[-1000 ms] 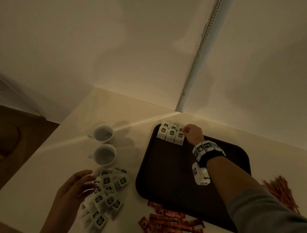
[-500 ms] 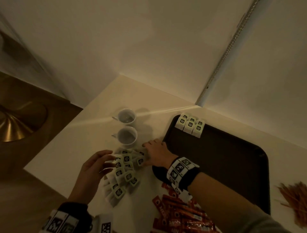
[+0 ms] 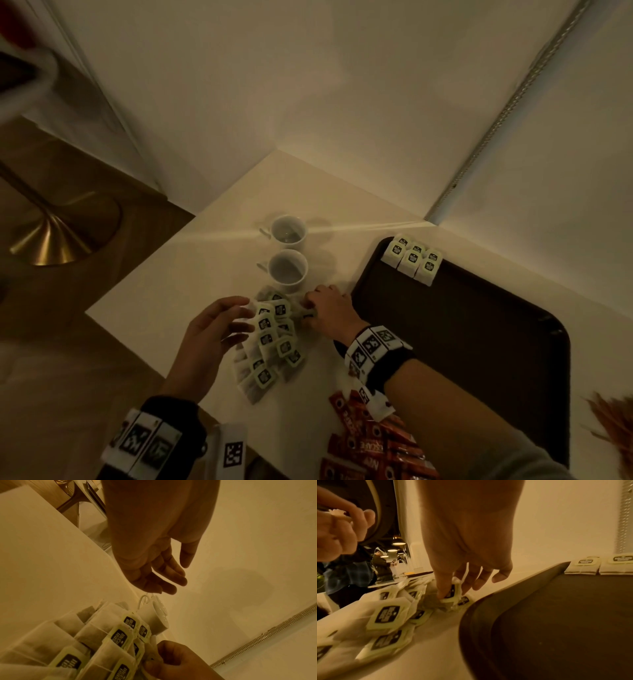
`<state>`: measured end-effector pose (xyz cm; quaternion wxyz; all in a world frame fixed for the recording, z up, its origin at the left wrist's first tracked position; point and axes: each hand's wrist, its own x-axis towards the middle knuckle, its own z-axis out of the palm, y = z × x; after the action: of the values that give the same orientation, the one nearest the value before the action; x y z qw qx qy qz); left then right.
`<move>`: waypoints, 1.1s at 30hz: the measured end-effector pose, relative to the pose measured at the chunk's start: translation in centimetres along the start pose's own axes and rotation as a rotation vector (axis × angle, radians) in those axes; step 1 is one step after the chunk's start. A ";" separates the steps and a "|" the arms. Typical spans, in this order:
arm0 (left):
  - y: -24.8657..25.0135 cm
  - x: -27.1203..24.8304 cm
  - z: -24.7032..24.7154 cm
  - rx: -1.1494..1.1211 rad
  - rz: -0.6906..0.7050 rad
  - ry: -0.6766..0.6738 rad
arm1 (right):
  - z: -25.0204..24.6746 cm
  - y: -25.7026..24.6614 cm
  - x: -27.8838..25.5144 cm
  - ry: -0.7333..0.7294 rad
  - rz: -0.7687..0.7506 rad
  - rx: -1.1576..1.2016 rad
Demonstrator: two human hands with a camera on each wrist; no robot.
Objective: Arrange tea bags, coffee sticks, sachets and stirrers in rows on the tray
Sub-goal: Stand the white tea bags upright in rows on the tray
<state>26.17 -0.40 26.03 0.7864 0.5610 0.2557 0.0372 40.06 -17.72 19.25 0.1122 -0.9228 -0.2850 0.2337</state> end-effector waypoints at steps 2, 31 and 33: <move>0.0 0.1 0.1 0.006 0.008 -0.017 | -0.8 0.3 -0.4 -0.012 -0.004 0.104; 7.1 4.4 16.5 -0.128 -0.125 -0.580 | -22.6 2.0 -9.7 0.492 -0.183 0.392; 6.7 4.2 16.9 -0.182 -0.113 -0.519 | -23.2 1.6 -9.9 0.502 -0.192 0.424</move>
<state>38.86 -11.02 34.59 0.8736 0.4637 0.0722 -0.1288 45.10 -26.41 42.37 0.3898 -0.8766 -0.2791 0.0417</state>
